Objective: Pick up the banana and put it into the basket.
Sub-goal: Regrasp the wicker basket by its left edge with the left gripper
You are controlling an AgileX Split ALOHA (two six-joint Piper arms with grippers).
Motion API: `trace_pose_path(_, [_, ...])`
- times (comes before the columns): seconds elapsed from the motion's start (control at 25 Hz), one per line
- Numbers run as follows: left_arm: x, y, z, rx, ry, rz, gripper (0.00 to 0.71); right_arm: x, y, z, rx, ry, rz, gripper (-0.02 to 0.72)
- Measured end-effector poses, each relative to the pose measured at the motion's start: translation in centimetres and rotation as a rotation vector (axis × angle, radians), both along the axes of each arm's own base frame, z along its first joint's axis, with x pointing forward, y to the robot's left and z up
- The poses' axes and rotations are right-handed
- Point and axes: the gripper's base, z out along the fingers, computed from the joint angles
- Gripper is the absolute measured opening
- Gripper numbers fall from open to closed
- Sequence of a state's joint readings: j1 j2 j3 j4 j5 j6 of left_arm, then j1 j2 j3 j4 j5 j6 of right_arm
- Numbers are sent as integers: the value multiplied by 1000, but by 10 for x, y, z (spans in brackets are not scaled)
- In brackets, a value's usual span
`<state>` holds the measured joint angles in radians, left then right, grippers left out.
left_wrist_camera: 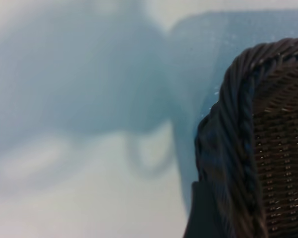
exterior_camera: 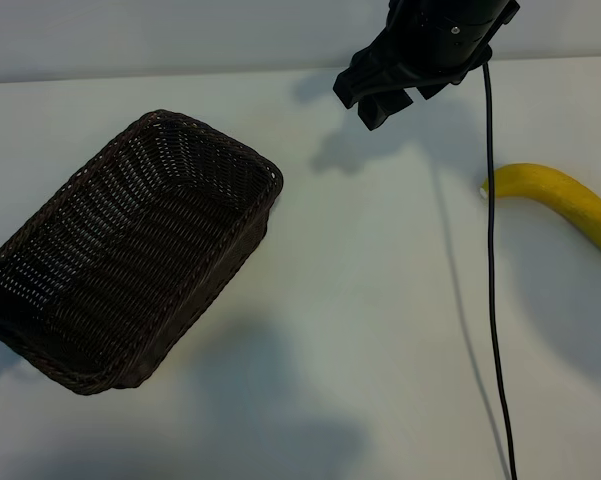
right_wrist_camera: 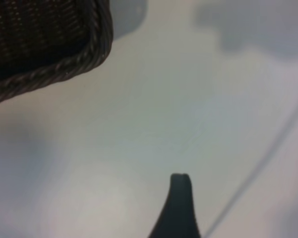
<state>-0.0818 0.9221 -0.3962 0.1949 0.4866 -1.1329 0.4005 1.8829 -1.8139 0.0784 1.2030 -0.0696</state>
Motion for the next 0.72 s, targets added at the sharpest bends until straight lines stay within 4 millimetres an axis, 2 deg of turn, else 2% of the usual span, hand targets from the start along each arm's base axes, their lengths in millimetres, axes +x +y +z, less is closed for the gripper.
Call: trace_pose_path(0.72, [28, -6, -32, -40, 89, -11, 527, 0, 0, 0, -1, 0, 3, 594])
